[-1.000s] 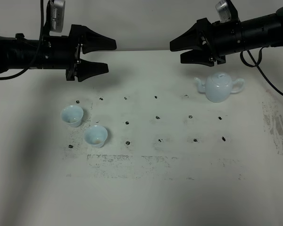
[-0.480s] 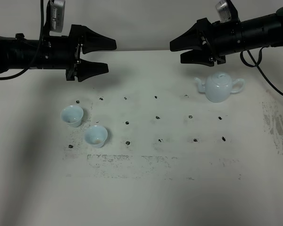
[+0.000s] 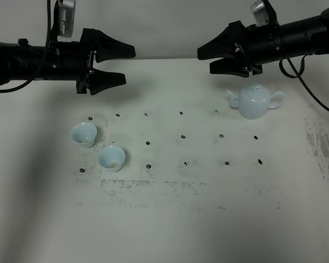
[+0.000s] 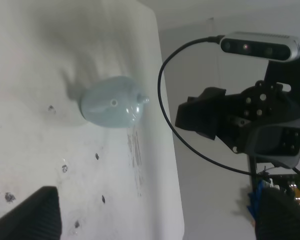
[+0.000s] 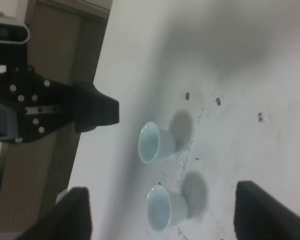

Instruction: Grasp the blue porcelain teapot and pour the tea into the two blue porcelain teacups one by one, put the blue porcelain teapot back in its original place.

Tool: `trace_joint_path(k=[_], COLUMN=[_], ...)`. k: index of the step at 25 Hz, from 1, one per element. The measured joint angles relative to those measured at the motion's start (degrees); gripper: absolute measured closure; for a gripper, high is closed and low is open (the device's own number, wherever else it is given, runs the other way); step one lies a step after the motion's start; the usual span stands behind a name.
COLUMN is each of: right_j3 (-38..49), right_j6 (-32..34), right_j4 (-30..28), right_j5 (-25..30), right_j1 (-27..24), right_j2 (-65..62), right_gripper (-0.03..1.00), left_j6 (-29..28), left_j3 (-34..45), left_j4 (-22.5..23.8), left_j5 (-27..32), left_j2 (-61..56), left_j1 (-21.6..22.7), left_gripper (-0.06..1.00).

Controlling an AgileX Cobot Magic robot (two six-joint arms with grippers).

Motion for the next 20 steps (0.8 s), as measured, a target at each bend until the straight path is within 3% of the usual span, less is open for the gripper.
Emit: trace_joint_path(k=[14, 17, 20], right_j3=[0.00, 0.00, 0.00], right_j6=[1.63, 1.75, 1.81], right_j4=[0.00, 0.00, 0.00], right_j5=[0.00, 0.00, 0.00], right_j1=[0.00, 0.00, 0.00], right_j2=[0.00, 0.00, 0.00], right_gripper=[0.39, 0.39, 0.39], left_j6=[-0.10, -0.79, -4.17], left_j3=[0.00, 0.00, 0.00], left_j4=[0.07, 3.21, 11.89], left_j5=[-0.39, -0.97, -2.71], left_j2=[-0.50, -2.82, -6.54], left_j1=[1.85, 4.26, 5.99], left_gripper=[0.19, 0.19, 0.19])
